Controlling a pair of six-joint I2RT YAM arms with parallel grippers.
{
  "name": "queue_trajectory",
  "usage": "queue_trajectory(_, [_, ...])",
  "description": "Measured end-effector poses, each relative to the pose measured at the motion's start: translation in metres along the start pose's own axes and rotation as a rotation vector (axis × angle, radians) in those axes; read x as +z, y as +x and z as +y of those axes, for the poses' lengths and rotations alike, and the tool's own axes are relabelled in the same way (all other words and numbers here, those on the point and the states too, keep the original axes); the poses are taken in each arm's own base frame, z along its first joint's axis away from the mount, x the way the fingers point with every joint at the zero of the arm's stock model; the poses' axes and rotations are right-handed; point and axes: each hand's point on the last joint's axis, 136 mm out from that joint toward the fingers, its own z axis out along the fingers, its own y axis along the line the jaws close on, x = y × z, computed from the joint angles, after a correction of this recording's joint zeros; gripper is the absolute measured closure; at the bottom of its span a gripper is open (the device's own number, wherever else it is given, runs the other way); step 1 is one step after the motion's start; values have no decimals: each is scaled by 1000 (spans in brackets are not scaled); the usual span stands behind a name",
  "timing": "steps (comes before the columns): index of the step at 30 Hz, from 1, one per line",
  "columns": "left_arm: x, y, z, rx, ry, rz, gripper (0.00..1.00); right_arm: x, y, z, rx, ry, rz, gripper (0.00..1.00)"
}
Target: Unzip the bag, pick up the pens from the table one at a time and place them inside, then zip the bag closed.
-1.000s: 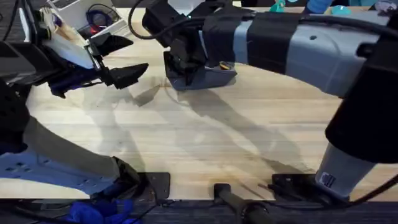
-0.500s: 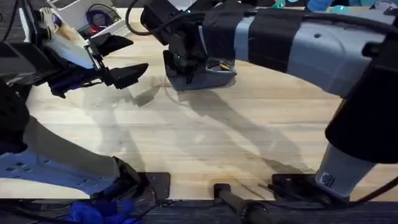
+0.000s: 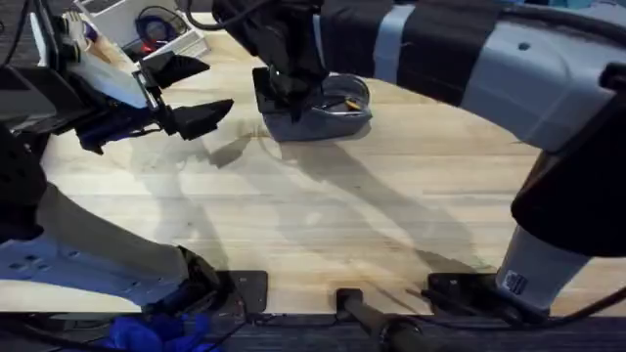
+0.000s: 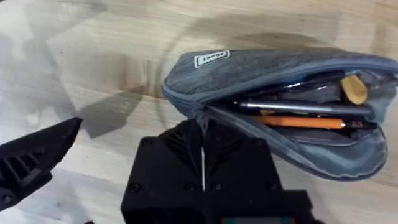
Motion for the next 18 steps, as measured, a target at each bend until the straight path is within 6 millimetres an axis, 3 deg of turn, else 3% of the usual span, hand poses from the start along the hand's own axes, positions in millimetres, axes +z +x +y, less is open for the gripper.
queue_trajectory(18, [0,-2,-1,-83,3,-12,7,-5,-3,1,1,-4,-3,971])
